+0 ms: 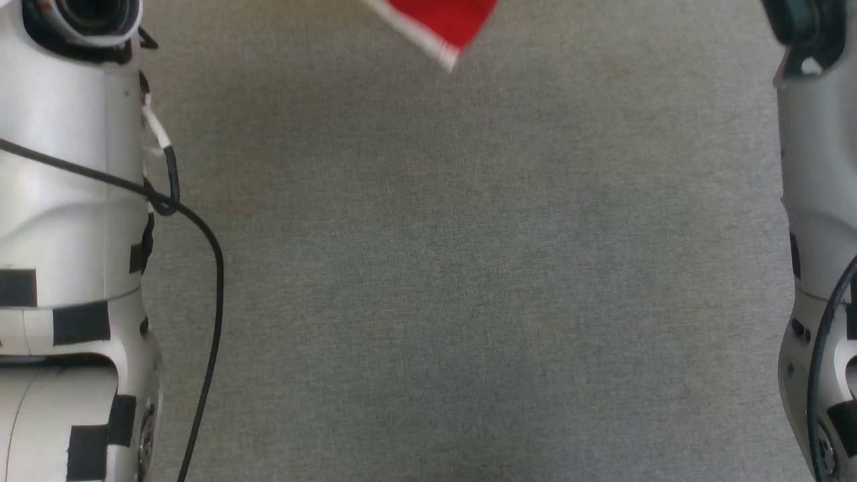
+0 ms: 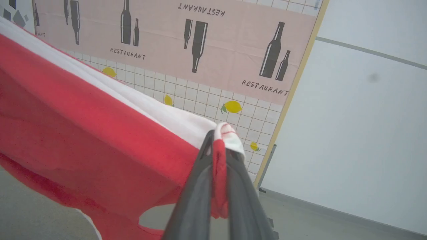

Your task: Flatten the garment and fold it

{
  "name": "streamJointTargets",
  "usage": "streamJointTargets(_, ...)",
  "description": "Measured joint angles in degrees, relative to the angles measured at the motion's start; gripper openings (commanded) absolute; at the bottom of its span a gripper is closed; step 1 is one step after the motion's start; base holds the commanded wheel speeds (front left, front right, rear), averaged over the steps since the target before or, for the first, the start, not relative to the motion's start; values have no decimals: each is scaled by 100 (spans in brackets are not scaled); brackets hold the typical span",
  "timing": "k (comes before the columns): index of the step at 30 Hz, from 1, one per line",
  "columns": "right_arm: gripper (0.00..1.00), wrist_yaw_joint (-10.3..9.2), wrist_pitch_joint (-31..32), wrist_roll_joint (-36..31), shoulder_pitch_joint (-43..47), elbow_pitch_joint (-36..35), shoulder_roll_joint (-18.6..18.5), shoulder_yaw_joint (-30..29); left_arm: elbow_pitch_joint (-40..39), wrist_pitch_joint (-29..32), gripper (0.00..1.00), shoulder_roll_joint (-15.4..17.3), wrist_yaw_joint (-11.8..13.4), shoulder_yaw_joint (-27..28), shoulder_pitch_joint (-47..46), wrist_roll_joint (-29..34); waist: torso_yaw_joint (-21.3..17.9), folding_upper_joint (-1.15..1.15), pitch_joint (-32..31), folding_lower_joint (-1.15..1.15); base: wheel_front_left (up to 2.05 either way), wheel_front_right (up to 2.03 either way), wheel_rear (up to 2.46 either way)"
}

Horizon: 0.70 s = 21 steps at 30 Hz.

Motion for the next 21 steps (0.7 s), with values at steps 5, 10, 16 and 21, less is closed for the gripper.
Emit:
streamJointTargets(5, 0, 0, -359, -143, 14, 288, 15, 62, 267, -111, 0, -30, -174, -214, 131, 41, 55, 0, 126, 0, 0, 0, 0)
streamJointTargets(10, 0, 0, -438, 101, 961, 561, -146, 308, 454, 48, 0, 75, -296, -851, 1406, 138, 127, 0, -53, 0, 0, 0, 0)
streamJointTargets(16, 0, 0, -357, 660, 2549, 459, -490, 522, 360, 297, 0, 198, -344, -1410, 3317, -119, 226, 0, -433, -1, 0, 0, 0)
streamJointTargets(21, 0, 0, 63, 1147, 4068, -183, -787, 609, -268, 687, 0, 405, -347, -1807, 4809, -561, 300, 0, -841, -2, 0, 0, 0)
